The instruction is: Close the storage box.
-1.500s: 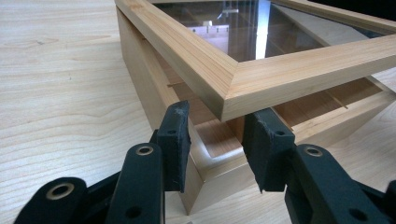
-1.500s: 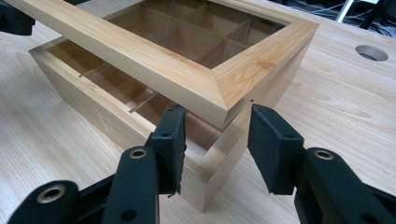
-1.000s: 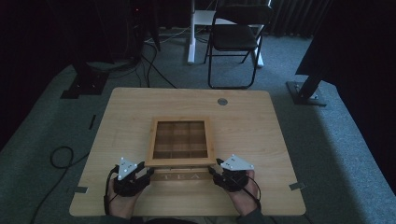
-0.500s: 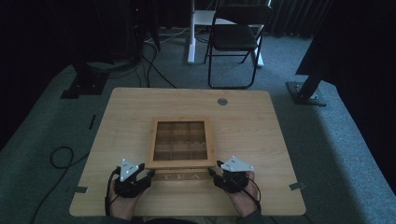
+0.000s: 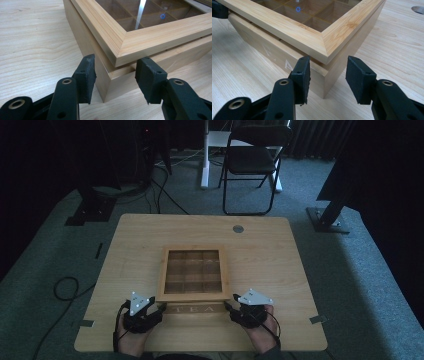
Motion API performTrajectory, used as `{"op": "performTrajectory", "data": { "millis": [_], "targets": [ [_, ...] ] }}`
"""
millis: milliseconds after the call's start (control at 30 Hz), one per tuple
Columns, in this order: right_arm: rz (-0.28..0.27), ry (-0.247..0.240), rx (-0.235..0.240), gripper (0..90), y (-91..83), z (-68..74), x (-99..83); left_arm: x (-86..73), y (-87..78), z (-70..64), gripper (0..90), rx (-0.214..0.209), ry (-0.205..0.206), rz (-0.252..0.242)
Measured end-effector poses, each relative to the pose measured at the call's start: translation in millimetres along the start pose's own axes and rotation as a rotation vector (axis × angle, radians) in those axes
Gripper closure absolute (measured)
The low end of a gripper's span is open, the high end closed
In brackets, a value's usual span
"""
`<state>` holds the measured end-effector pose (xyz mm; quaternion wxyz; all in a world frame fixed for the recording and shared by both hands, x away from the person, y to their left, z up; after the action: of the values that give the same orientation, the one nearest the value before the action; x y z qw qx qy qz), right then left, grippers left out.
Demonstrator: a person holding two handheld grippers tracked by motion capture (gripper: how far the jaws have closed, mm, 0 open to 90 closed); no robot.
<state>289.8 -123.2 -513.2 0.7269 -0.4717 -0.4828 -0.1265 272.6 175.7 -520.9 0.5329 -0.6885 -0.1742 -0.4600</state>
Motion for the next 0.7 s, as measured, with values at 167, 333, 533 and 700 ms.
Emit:
{"op": "performTrajectory", "data": {
  "millis": [167,333,533,700],
  "targets": [
    [-0.028,0.01,-0.003,54.5,-4.2,-2.7,2.8,-6.8,2.5,-3.7,49.4,-0.008,0.019,0.03],
    [-0.019,0.027,-0.011,54.0,-4.4,-8.3,0.4,-8.3,2.7,-5.0,49.5,-0.007,0.018,0.034],
    [-0.027,0.037,-0.007,49.2,-5.2,-13.4,0.0,-2.1,-10.3,-4.0,48.7,-0.016,0.001,-0.035],
    [-0.054,0.057,-0.05,48.4,-8.7,-25.5,2.9,2.3,-16.8,8.3,47.5,0.005,-0.031,-0.062]
  ]
}}
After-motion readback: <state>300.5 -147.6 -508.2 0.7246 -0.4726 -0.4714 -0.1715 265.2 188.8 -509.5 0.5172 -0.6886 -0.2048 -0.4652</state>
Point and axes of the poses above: each handheld gripper's, and its own axes: y roughly forward along the jaws, x roughly out of its top, z roughly to its left, the point moved 5 cm from there along y, roughly forward along the jaws, and after that the axes turned 5 degrees about y, right-handed, at the moved point
